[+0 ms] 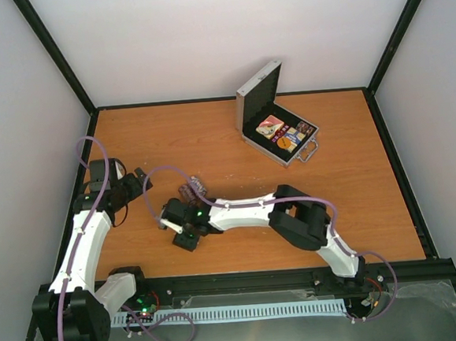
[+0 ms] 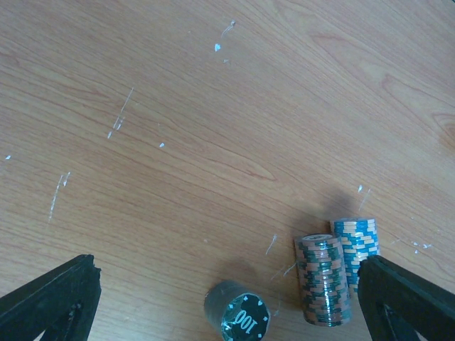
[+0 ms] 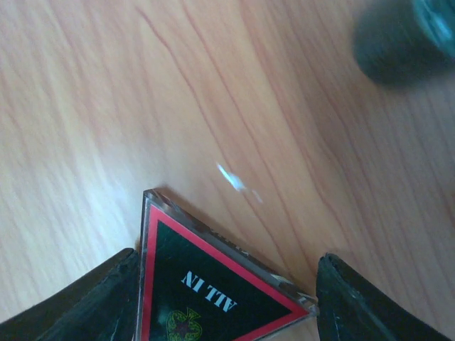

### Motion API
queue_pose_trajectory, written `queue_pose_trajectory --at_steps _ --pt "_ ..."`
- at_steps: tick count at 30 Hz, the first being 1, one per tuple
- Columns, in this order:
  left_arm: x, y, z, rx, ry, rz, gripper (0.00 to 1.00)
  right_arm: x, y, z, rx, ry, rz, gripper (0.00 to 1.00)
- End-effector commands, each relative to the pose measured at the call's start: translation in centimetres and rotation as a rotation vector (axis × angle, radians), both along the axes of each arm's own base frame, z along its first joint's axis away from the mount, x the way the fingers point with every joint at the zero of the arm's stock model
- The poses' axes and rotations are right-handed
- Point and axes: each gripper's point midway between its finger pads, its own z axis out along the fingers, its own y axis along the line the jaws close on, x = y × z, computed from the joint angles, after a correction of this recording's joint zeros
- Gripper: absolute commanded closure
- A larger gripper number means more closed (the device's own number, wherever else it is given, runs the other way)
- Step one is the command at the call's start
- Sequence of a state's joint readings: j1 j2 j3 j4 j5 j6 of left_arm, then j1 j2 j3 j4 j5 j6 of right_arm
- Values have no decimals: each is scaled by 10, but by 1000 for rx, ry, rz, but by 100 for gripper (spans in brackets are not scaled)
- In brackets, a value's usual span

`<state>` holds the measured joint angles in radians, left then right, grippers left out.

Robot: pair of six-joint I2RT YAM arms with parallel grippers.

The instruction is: Pack up texas hold em set

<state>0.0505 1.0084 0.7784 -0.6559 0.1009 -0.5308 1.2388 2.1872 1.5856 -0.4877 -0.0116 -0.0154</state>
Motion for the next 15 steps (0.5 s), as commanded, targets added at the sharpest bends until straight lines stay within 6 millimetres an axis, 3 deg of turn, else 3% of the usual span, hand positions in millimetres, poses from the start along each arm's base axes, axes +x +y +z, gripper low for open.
queue_pose_trajectory --at_steps 1,6,9,15 --pt "1 0 7 2 -25 -14 0 19 -62 -2 -85 13 -144 43" --pt "1 -1 3 -6 -22 -16 0 36 -131 6 -96 24 -310 44" --pt "4 -2 4 -6 -26 -21 0 56 -175 16 -86 31 -442 45" --pt "0 0 3 8 -21 -21 0 127 -255 53 -42 -7 -711 46"
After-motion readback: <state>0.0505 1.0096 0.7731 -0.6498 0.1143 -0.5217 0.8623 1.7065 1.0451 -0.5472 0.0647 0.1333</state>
